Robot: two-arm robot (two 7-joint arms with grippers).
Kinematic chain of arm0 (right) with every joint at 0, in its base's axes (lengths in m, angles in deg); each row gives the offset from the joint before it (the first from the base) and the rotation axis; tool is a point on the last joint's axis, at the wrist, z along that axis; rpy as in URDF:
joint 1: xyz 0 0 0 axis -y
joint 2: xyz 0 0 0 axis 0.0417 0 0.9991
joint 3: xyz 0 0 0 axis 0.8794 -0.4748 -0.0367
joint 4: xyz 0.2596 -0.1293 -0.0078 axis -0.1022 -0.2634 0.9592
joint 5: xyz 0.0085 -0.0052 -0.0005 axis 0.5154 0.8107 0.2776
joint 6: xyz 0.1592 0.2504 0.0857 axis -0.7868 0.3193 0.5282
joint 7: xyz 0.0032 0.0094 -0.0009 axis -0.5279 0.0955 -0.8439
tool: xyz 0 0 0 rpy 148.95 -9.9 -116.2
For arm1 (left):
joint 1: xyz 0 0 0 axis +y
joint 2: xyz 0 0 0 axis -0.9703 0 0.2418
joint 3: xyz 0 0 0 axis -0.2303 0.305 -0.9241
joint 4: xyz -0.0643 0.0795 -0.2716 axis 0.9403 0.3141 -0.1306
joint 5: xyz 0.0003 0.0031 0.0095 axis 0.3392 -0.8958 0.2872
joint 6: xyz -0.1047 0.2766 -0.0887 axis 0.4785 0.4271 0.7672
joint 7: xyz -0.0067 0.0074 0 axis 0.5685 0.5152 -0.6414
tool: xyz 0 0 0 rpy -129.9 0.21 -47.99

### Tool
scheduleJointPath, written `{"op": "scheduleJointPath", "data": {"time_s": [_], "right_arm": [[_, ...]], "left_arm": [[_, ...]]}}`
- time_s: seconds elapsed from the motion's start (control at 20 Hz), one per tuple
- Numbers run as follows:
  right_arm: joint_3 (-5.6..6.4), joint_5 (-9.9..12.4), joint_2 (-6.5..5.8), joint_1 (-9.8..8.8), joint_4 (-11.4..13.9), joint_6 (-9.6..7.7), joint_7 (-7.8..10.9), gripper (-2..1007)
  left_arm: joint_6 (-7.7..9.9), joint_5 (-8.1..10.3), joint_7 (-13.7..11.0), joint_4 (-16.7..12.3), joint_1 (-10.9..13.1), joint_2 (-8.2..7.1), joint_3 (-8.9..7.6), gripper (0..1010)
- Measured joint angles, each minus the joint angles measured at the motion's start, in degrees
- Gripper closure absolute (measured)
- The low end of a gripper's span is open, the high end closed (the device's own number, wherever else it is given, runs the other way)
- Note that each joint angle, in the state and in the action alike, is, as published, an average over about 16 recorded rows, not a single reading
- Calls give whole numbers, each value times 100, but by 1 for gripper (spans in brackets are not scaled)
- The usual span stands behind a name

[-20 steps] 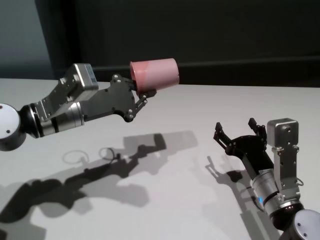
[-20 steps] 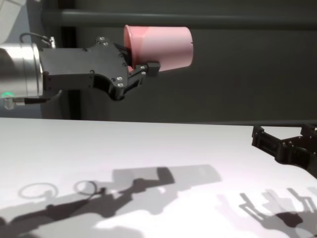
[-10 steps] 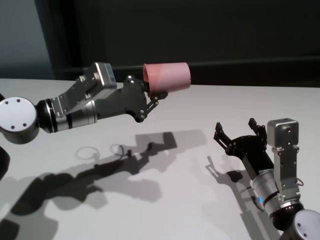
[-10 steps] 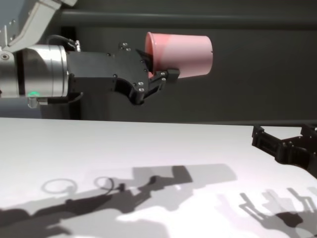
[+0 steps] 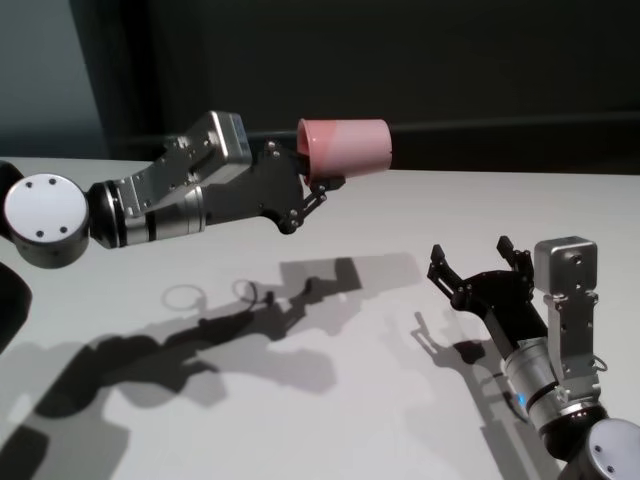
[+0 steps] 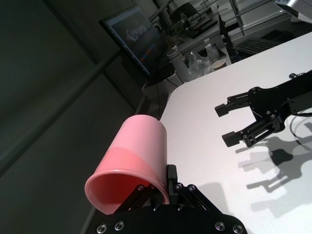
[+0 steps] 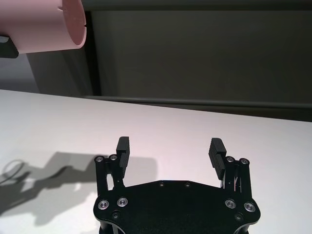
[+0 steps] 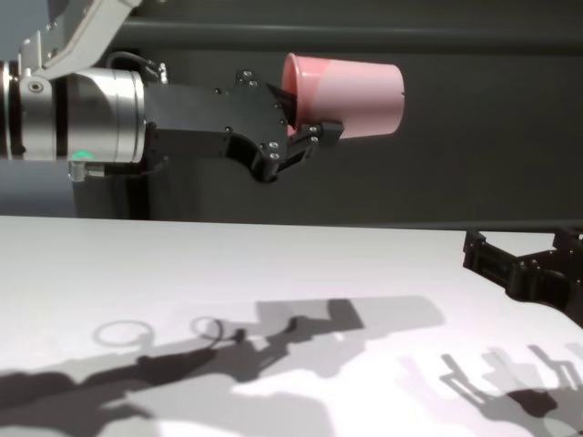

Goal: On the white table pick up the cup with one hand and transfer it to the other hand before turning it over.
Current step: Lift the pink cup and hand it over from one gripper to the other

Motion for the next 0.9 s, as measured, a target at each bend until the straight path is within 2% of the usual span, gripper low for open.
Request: {"op": "scheduleJointPath", "data": {"time_s": [0.3,0.9], "right_arm": [[0,0,0,0,0,0,0,3],[0,0,0,0,0,0,0,3]], "left_arm": [[58,36,-21,-43,-81,-16,23,957],[212,72,-51,-314,-176,-55,113,957]]}}
